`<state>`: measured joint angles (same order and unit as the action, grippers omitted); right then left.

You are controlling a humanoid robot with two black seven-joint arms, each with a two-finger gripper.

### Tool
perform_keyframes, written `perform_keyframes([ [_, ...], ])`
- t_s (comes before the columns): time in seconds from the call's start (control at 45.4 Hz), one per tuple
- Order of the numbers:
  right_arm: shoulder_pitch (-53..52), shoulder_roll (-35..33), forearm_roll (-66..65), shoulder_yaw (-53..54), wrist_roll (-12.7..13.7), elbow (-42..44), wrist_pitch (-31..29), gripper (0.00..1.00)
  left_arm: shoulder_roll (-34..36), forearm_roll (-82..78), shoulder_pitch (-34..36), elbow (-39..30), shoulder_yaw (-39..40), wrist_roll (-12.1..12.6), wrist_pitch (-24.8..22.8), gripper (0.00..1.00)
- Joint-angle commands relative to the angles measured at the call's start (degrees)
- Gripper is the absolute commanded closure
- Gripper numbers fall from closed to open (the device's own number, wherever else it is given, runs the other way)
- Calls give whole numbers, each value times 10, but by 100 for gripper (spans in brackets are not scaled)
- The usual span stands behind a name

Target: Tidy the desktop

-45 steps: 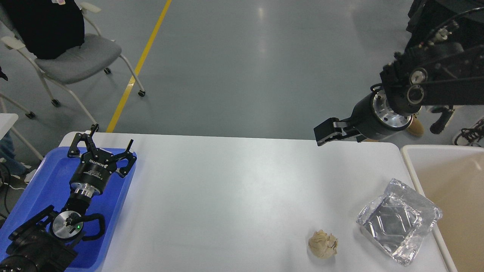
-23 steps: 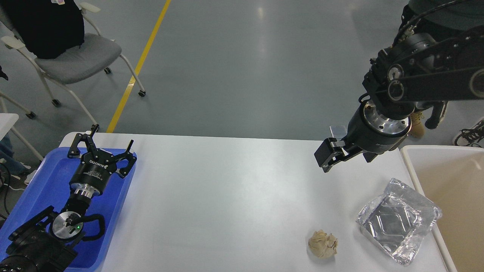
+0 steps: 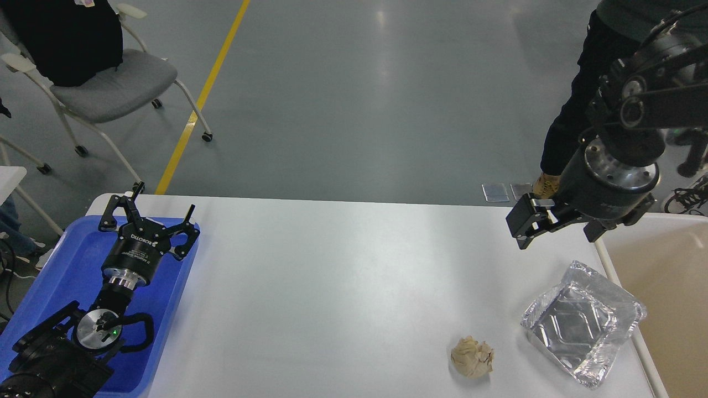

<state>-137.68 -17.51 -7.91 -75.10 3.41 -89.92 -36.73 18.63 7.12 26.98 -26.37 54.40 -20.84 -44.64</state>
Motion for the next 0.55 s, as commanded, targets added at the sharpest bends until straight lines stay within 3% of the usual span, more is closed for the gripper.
perform_keyframes([
  [0.0, -22, -11, 6, -13, 0, -4, -11, 0, 0, 0, 0, 0, 0, 0, 0, 1],
  [0.528, -36, 25, 9, -3, -1, -3, -41, 0, 0, 0, 0, 0, 0, 0, 0, 1],
])
